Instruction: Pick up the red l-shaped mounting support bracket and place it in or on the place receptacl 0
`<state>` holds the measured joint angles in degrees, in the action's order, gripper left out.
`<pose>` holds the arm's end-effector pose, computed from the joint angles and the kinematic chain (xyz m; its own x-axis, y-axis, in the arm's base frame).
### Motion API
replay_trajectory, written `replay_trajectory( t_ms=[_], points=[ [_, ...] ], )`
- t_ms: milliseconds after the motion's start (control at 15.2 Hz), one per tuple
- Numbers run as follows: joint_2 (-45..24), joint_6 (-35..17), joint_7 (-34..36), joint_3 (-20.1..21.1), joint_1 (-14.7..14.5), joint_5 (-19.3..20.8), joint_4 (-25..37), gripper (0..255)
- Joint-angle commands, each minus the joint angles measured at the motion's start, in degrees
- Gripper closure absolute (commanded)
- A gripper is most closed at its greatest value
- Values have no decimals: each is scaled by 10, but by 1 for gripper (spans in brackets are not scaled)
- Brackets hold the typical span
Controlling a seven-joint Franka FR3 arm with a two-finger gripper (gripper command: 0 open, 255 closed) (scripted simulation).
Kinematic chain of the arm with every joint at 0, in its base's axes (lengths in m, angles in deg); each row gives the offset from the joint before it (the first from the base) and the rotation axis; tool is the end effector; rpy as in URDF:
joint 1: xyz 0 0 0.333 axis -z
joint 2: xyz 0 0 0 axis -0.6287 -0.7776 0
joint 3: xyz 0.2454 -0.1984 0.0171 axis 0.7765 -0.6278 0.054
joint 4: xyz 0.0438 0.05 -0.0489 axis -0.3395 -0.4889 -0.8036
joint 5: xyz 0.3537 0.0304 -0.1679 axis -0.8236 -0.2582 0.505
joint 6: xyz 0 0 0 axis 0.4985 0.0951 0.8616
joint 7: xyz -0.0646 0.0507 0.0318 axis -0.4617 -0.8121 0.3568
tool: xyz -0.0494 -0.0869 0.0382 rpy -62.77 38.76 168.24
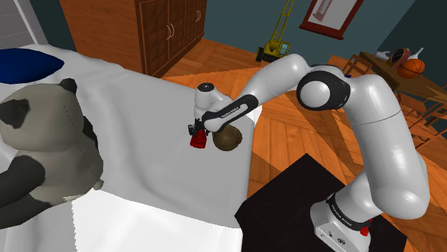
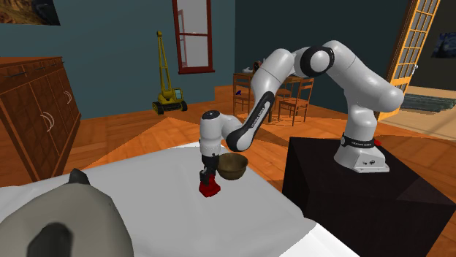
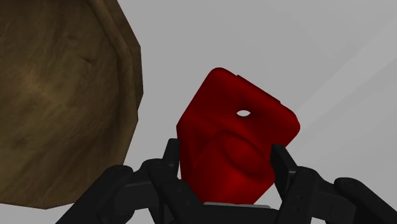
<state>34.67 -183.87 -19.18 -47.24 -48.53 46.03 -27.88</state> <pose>0.6611 0.1828 0.0997 0.9615 -0.2542 0.1042 -0.2634 -0.9608 0.0867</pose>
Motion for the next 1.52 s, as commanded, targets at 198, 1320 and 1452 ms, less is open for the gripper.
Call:
replay_trajectory(
  t_ms=[198,1320,1452],
  points=[
    [-1,0,1,0,-1,0,-1,255],
    [104,66,-19,21,14,-19,-40,255],
    [115,75,-22,23,15,-22,-43,255]
  ],
)
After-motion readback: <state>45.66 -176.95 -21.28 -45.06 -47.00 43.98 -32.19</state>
